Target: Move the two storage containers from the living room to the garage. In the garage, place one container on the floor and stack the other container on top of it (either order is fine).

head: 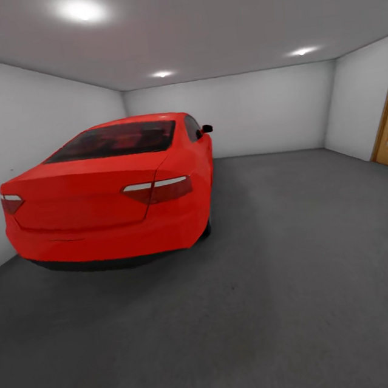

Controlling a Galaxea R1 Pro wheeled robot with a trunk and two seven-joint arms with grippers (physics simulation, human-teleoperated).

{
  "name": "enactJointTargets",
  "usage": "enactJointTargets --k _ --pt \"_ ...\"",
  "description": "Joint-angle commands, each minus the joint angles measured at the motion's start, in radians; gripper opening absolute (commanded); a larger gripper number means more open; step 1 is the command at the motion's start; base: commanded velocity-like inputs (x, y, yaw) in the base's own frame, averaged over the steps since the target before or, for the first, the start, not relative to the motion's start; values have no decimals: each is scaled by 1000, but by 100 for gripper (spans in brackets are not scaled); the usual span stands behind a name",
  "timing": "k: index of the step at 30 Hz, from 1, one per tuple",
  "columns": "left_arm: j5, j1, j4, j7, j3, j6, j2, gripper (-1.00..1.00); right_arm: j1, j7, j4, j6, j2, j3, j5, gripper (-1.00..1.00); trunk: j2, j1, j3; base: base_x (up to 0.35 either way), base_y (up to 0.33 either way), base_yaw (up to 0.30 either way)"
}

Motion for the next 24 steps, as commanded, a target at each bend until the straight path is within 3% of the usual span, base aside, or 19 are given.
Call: enactJointTargets --k 1,24 --pt "12 0 1 1 0 -4 0 100 0 0 0 -3 0 0 0 100 0 0 -1 0 0 -265" --pt "21 0 3 2 -3 -6 3 100 0 0 0 -4 0 0 1 100 0 0 -1 0 0 -250"
